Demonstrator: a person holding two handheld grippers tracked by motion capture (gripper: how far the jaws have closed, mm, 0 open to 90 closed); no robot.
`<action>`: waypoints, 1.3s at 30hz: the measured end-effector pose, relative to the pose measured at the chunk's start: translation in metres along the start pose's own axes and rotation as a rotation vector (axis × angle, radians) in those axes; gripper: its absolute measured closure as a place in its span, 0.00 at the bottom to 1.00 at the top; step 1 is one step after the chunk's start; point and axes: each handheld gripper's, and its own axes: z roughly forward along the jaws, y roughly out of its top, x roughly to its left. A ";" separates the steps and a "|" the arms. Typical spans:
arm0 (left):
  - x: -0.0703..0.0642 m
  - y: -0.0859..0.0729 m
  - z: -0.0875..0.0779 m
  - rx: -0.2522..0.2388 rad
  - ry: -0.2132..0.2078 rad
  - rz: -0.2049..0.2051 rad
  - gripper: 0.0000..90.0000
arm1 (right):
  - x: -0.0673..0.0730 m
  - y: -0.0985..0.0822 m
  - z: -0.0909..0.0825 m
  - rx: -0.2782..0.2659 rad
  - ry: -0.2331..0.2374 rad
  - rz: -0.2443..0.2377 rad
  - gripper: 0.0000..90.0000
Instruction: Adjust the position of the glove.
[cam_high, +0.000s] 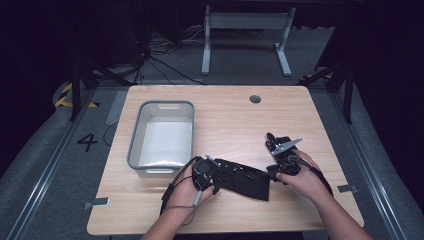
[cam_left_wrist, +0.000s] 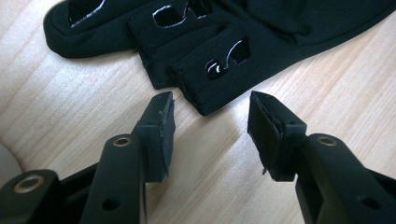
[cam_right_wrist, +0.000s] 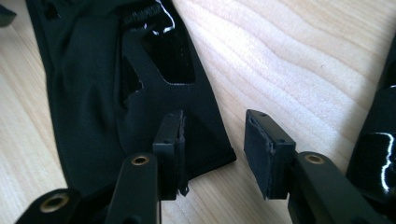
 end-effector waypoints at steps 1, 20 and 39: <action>0.000 0.000 0.000 0.000 0.000 0.000 0.60 | 0.001 0.000 0.001 0.003 -0.004 -0.004 0.66; -0.007 0.002 0.002 0.007 0.100 0.058 1.00 | 0.013 0.004 0.004 0.036 -0.027 -0.087 0.89; -0.029 0.001 -0.030 -0.054 0.074 0.112 1.00 | 0.024 0.008 -0.021 -0.098 -0.086 -0.152 0.98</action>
